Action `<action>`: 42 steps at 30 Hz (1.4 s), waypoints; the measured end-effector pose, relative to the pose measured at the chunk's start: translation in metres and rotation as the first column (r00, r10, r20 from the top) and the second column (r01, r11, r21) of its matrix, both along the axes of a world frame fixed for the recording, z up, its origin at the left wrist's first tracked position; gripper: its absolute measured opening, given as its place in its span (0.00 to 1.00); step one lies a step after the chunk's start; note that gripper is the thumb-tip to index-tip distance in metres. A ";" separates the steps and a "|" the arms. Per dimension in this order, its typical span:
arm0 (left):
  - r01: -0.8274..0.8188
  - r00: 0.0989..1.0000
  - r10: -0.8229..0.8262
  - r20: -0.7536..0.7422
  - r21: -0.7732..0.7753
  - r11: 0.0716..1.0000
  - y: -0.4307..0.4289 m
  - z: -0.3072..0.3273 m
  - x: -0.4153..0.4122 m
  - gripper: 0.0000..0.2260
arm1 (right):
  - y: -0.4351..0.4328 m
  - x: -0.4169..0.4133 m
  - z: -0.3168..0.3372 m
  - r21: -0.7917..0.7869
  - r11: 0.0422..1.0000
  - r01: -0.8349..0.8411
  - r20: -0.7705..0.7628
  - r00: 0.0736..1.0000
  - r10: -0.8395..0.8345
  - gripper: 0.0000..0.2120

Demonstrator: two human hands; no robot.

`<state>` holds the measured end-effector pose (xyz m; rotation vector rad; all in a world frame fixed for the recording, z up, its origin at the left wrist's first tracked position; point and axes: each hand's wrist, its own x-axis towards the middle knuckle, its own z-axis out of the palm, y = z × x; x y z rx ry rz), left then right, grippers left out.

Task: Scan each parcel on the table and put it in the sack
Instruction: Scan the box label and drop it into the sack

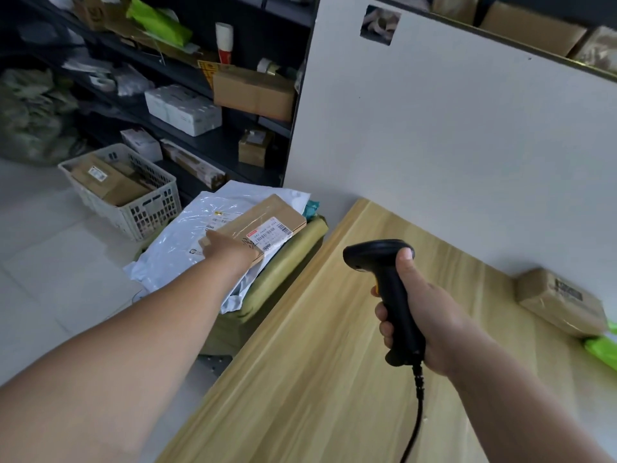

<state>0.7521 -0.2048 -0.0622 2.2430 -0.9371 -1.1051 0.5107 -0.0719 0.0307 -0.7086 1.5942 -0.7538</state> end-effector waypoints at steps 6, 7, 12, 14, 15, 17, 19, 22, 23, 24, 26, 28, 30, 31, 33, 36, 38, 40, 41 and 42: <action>0.232 0.943 -0.188 0.276 -0.134 0.964 0.007 -0.001 -0.014 0.39 | 0.009 -0.019 -0.005 0.006 0.999 0.037 -0.012 0.999 -0.037 0.39; 0.322 0.907 -0.253 0.337 -0.168 0.932 0.009 0.001 -0.022 0.38 | 0.013 -0.024 -0.006 0.007 0.999 0.045 -0.023 0.999 -0.045 0.39; 0.752 0.607 -0.569 0.555 -0.170 0.637 0.026 0.016 -0.087 0.37 | 0.038 -0.065 -0.003 0.013 0.992 0.127 -0.079 0.989 -0.126 0.37; 0.850 0.480 -0.634 0.606 -0.143 0.508 0.033 0.024 -0.121 0.37 | 0.053 -0.090 -0.001 0.000 0.985 0.175 -0.099 0.980 -0.174 0.36; 0.883 0.424 -0.659 0.621 -0.122 0.454 0.036 0.028 -0.141 0.37 | 0.062 -0.104 0.000 -0.010 0.980 0.199 -0.107 0.974 -0.199 0.36; 0.929 0.327 -0.698 0.637 -0.082 0.361 0.044 0.034 -0.182 0.38 | 0.080 -0.135 0.002 -0.029 0.966 0.255 -0.124 0.958 -0.257 0.35; 0.957 0.254 -0.725 0.640 -0.056 0.286 0.053 0.039 -0.225 0.39 | 0.099 -0.169 0.005 -0.043 0.949 0.314 -0.139 0.938 -0.316 0.35; 0.975 0.204 -0.745 0.635 -0.061 0.214 0.068 0.044 -0.290 0.38 | 0.125 -0.223 0.007 -0.060 0.922 0.384 -0.167 0.906 -0.388 0.35; 0.979 0.188 -0.749 0.635 -0.064 0.191 0.072 0.045 -0.312 0.38 | 0.132 -0.242 0.008 -0.066 0.914 0.400 -0.175 0.897 -0.405 0.34; 0.984 0.166 -0.753 0.637 -0.060 0.166 0.076 0.046 -0.334 0.38 | 0.138 -0.261 0.010 -0.075 0.909 0.411 -0.184 0.890 -0.417 0.33; 0.992 0.117 -0.752 0.648 -0.043 0.117 0.082 0.047 -0.378 0.38 | 0.147 -0.298 0.013 -0.099 0.902 0.421 -0.218 0.875 -0.432 0.32; 0.995 0.091 -0.751 0.654 -0.038 0.088 0.086 0.047 -0.421 0.39 | 0.153 -0.337 0.017 -0.127 0.899 0.418 -0.265 0.859 -0.437 0.30; 0.996 0.093 -0.757 0.646 -0.050 0.080 0.088 0.045 -0.461 0.39 | 0.153 -0.377 0.021 -0.156 0.899 0.410 -0.306 0.845 -0.439 0.28; 0.995 0.104 -0.762 0.639 -0.059 0.085 0.088 0.044 -0.480 0.39 | 0.152 -0.396 0.023 -0.170 0.898 0.405 -0.318 0.840 -0.439 0.28; 0.992 0.128 -0.771 0.624 -0.073 0.105 0.084 0.041 -0.514 0.38 | 0.148 -0.431 0.024 -0.191 0.894 0.406 -0.323 0.834 -0.448 0.30; 0.982 0.187 -0.789 0.586 -0.086 0.168 0.074 0.031 -0.558 0.37 | 0.141 -0.474 0.011 -0.187 0.874 0.448 -0.272 0.831 -0.485 0.33; 0.958 0.279 -0.801 0.530 -0.100 0.268 0.065 0.021 -0.583 0.34 | 0.136 -0.493 -0.007 -0.170 0.845 0.507 -0.193 0.824 -0.533 0.33; 0.917 0.388 -0.794 0.467 -0.105 0.386 0.053 0.009 -0.607 0.33 | 0.130 -0.506 -0.029 -0.148 0.810 0.567 -0.108 0.805 -0.584 0.34; 0.895 0.433 -0.787 0.439 -0.102 0.435 0.047 0.003 -0.618 0.32 | 0.127 -0.511 -0.041 -0.138 0.795 0.591 -0.072 0.794 -0.603 0.35; 0.873 0.470 -0.778 0.416 -0.094 0.478 0.040 -0.005 -0.629 0.32 | 0.123 -0.515 -0.052 -0.128 0.781 0.611 -0.042 0.784 -0.620 0.35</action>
